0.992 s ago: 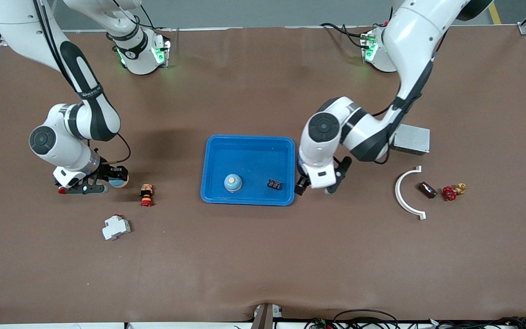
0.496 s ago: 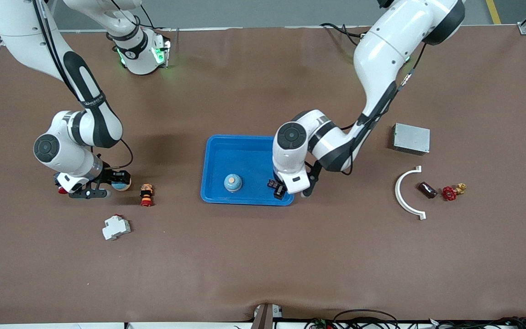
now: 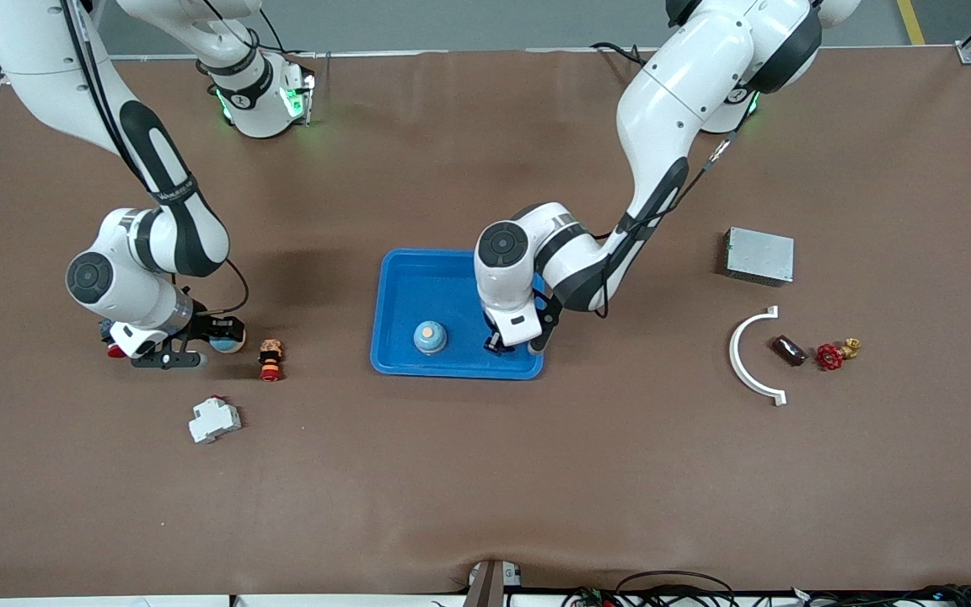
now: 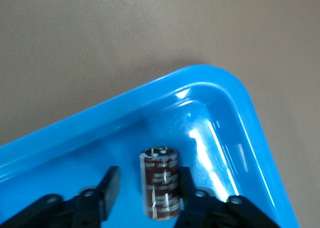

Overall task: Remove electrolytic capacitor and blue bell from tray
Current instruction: 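Return the left gripper to the tray and grasp the second capacitor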

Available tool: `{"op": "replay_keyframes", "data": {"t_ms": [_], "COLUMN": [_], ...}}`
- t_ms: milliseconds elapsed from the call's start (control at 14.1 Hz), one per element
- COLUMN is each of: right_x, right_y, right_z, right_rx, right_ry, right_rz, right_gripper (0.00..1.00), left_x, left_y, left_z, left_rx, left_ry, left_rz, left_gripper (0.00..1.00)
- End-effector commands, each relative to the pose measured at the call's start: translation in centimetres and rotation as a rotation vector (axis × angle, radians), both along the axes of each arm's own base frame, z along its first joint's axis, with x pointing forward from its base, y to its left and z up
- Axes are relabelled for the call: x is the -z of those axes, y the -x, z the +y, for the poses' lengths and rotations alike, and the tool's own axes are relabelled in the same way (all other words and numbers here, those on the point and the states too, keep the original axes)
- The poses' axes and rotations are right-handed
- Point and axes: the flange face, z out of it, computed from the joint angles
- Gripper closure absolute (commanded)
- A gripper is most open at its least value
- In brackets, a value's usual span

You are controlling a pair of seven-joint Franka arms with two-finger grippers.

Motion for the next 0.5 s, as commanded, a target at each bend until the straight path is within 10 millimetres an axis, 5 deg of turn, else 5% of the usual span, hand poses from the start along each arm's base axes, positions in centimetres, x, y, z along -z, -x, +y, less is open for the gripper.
{"op": "replay_keyframes", "data": {"t_ms": [0, 213, 354, 425], "right_x": [0.4, 0.7, 1.0, 0.9], "right_y": [-0.5, -0.5, -0.6, -0.6], "right_z": [0.0, 0.0, -0.3, -0.3], "right_rx": [0.005, 0.005, 0.019, 0.021], "right_ry": [-0.015, -0.014, -0.012, -0.012], "right_rz": [-0.009, -0.013, -0.019, -0.020], "right_gripper": [1.00, 1.00, 0.01, 0.00], "left_x": [-1.0, -4.8, -8.8, -10.3], "left_y": [-0.7, -2.5, -4.3, -5.2], "left_z": [-0.2, 1.5, 3.5, 4.9], "left_rx": [0.033, 0.008, -0.022, -0.047], "left_ry": [-0.013, -0.025, -0.016, -0.022], "left_rz": [-0.038, -0.063, -0.077, -0.078], "left_gripper": [1.00, 1.00, 1.00, 1.00]}}
